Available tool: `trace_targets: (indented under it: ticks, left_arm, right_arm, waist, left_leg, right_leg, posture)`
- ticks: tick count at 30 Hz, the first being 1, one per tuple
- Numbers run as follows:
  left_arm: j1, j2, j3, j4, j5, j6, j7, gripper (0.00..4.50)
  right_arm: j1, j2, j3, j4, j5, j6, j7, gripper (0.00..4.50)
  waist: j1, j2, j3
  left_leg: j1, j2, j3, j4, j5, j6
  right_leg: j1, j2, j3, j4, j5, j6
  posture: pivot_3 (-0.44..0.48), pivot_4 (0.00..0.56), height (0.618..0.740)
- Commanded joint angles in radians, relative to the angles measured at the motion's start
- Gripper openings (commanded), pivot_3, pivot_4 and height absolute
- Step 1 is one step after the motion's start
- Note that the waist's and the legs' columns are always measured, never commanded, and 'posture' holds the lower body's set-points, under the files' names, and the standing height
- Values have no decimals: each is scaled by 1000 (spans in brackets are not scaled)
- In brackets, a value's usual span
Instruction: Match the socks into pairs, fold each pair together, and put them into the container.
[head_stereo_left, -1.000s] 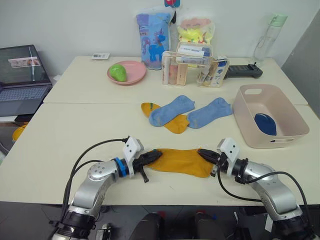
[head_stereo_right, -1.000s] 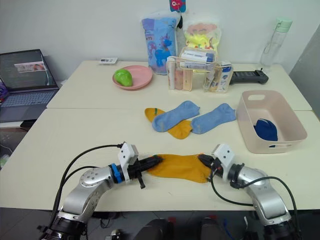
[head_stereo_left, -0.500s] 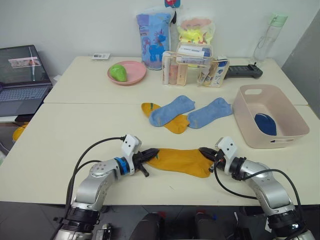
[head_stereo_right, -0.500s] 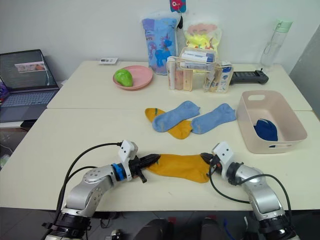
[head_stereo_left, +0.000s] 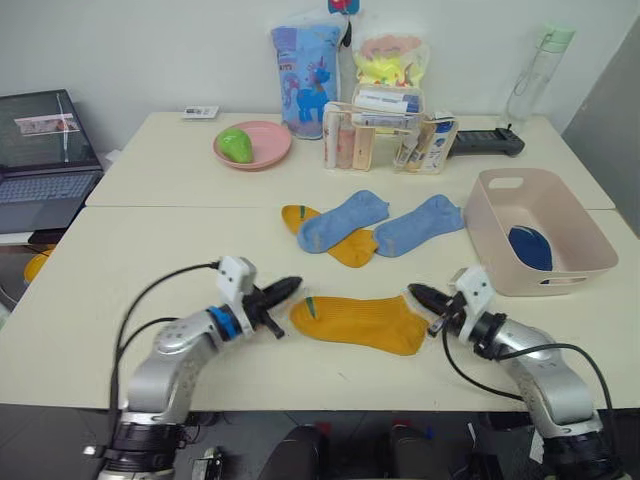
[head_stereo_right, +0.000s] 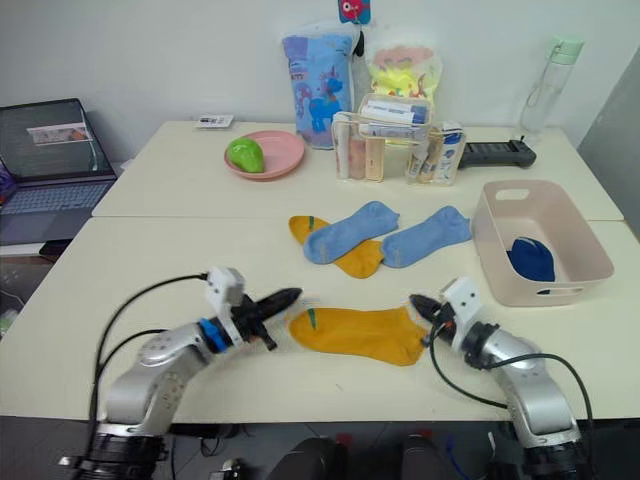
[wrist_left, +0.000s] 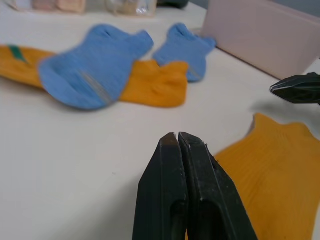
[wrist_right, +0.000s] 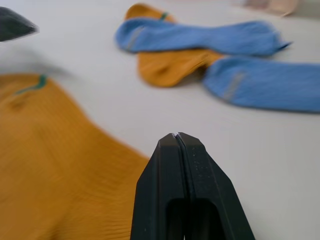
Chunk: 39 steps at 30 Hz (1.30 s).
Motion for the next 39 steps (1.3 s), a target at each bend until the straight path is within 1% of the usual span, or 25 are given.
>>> trace_targets:
  ticks: [1, 3, 8, 11, 12, 13, 20, 24, 28, 31, 34, 39]
  left_arm:
    - [-11, 19, 89, 56, 27, -83, 54, 614]
    - [-27, 18, 107, 107, 59, -129, 85, 1249]
    - [-20, 15, 91, 190, 154, -236, 130, 2840]
    - [-3, 13, 88, 216, 183, -273, 144, 3886]
    - [2, 12, 88, 219, 186, -278, 147, 4308]
    - [5, 11, 88, 222, 187, -282, 149, 4448]
    - [4, 14, 87, 216, 181, -285, 139, 4448]
    - [-64, 3, 23, 177, 126, -148, 87, 4448]
    - [-134, -17, -7, 206, 136, -103, 101, 4448]
    - [-231, -57, -39, 300, 168, -120, 126, 4448]
    - [-288, -93, -65, 394, 184, -101, 133, 4448]
    - [-384, -144, -58, 571, 207, -145, 170, 4448]
  right_arm:
    - [-39, -12, -99, -52, 20, 47, -86, 600]
    - [-40, -28, -96, -21, -11, 28, -86, 1280]
    - [-28, -35, -82, 29, -40, -20, -71, 3027]
    - [-25, -31, -82, 26, -44, -26, -76, 4160]
    - [-25, -29, -80, 24, -46, -26, -77, 4500]
    - [-24, -28, -79, 22, -47, -27, -78, 4500]
    - [-32, -41, -44, 23, -68, -27, -65, 4500]
    - [-55, -37, -15, 30, -86, -43, -61, 4500]
    - [-70, -37, 5, 20, -96, -44, -61, 4500]
    - [-83, -32, 21, -1, -101, -32, -68, 4500]
    - [-86, -56, 49, -42, -118, -41, -41, 4500]
    - [-103, -62, 94, -160, -72, -24, 29, 4500]
  waist:
    - [0, 0, 0]
    - [2, 0, 0]
    - [2, 0, 0]
    - [1, 0, 0]
    - [1, 0, 0]
    - [1, 0, 0]
    - [1, 0, 0]
    - [1, 0, 0]
    - [1, 0, 0]
    - [1, 0, 0]
    - [1, 0, 0]
    - [-5, -1, 1]
  left_leg:
    - [0, 0, 0, 0, 0, 0]
    - [0, 0, 0, 0, 0, 0]
    - [0, 0, 1, 0, 0, 0]
    - [0, 0, 1, 0, 0, 0]
    - [0, 0, 1, 0, 0, 0]
    - [0, 0, 1, 0, 0, 0]
    - [0, 0, 0, 0, 0, 0]
    - [0, 0, 0, 0, 0, 0]
    - [0, 0, 0, 0, 0, 0]
    - [0, 0, 0, 0, 0, 0]
    - [0, 0, 1, 1, 0, 0]
    - [0, 0, 1, 1, 0, 0]
  right_leg:
    - [0, 0, 0, 0, 0, 0]
    - [0, 0, 0, 0, 0, 0]
    - [0, 0, 0, 0, 0, 0]
    - [0, 0, 0, 0, 0, 0]
    - [0, 0, 0, 0, 0, 0]
    - [0, 0, 0, 0, 0, 0]
    - [0, 0, 0, 0, 0, 0]
    - [0, 0, 0, 0, 0, 0]
    - [0, 0, 0, 0, 0, 0]
    - [0, 0, 0, 0, 0, 0]
    - [0, 0, 0, 1, 0, 0]
    - [0, 0, 0, 1, 0, 0]
  posture:
    - [0, 150, 740]
    - [0, 150, 740]
    - [0, 150, 740]
    - [0, 150, 740]
    - [0, 150, 740]
    - [0, 150, 740]
    - [0, 150, 740]
    - [0, 150, 740]
    - [0, 150, 740]
    - [0, 150, 740]
    - [0, 150, 740]
    - [0, 150, 740]
